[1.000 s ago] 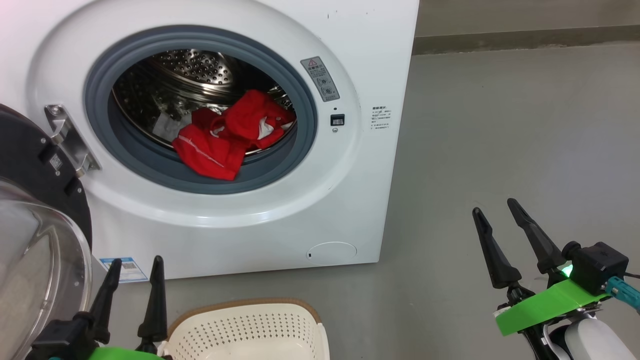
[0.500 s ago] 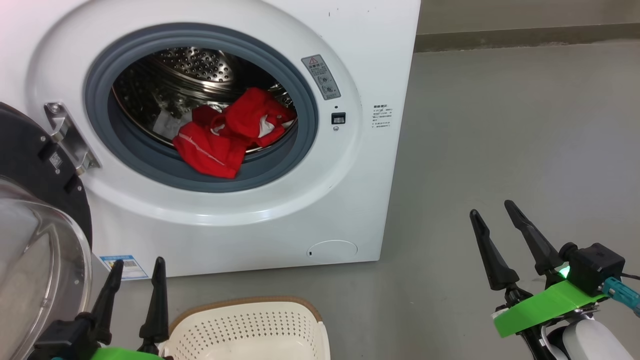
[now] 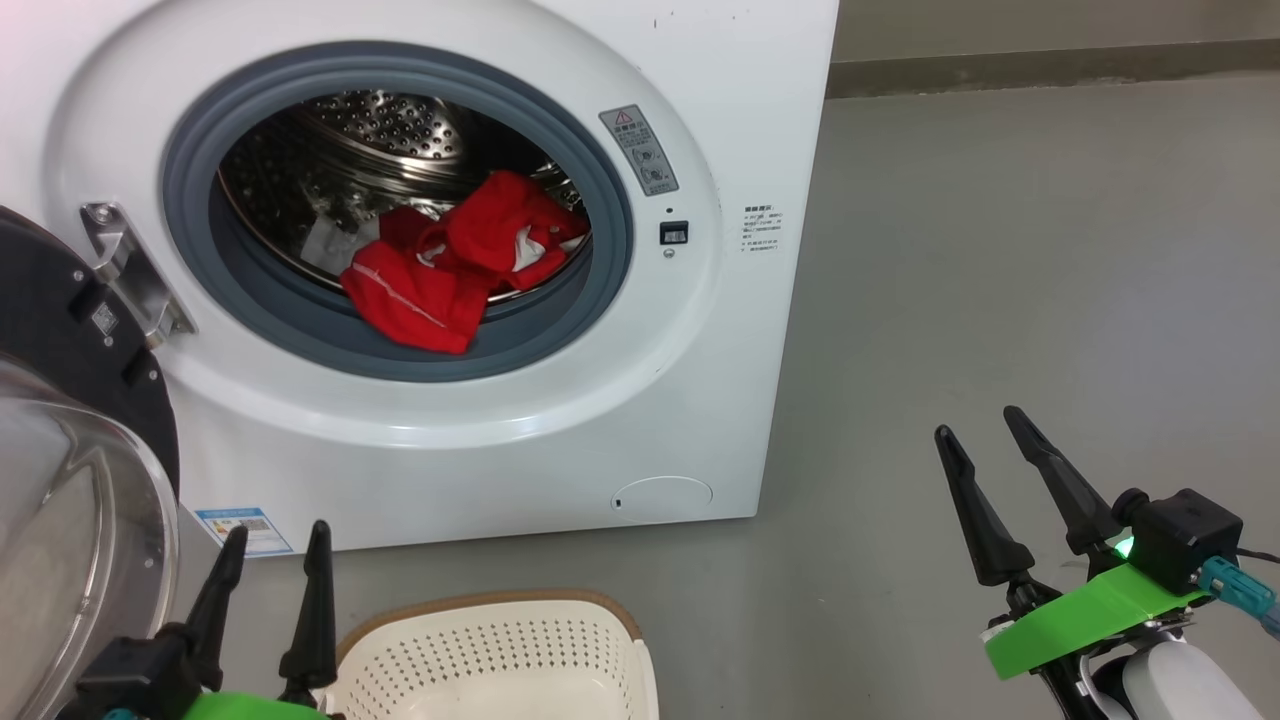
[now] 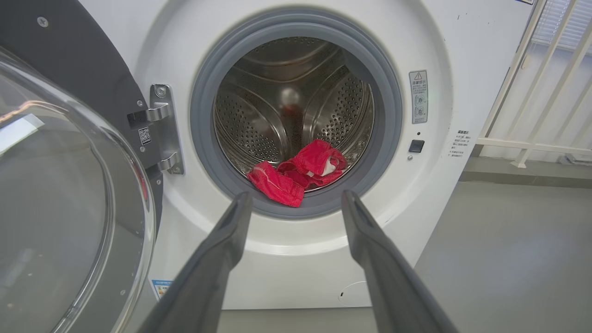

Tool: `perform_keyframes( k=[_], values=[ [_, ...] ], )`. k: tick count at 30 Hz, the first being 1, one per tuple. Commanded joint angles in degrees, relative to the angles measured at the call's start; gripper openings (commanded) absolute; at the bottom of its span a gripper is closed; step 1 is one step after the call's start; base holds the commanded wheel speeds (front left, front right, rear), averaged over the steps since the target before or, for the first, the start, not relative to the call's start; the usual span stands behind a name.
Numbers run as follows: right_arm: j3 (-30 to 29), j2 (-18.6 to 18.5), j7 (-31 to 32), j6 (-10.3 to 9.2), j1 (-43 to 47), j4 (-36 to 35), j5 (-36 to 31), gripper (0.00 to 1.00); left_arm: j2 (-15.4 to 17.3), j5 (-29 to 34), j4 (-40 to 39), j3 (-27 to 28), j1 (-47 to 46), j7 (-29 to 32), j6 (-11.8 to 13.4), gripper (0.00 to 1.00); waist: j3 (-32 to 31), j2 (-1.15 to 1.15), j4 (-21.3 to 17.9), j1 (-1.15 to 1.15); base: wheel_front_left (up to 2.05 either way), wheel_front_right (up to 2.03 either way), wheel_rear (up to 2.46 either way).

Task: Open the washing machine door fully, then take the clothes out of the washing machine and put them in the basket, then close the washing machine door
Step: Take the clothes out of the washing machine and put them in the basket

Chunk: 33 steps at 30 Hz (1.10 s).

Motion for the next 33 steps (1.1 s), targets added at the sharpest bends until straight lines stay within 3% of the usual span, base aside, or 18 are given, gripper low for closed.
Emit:
perform_keyframes(
  k=[1, 15, 33],
  values=[
    [0.98, -0.96, -0.36, -0.04, -0.88, -1.20, 0.19, 1.00, 1.47, 0.45, -1.09, 1.98, -3.30, -0.06, 0.52, 1.00, 0.16, 0.00, -0.07, 0.00, 0.00, 0.00, 0.00],
    [1.08, -0.88, -0.36, -0.04, -2.24, -2.32, -0.17, 1.00, 1.81, 1.27, 0.37, 1.62, -8.80, 0.42, 1.75, 1.00, 5.72, 0.00, -1.07, 0.00, 0.00, 0.00, 0.00],
    [-0.19, 0.22, -0.36, -0.04, -7.44, -5.50, -1.66, 1.00, 1.70, -0.30, 14.81, -0.27, -31.08, 1.72, -3.03, 1.00, 18.80, 0.00, -2.23, 0.00, 0.00, 0.00, 0.00]
  ],
)
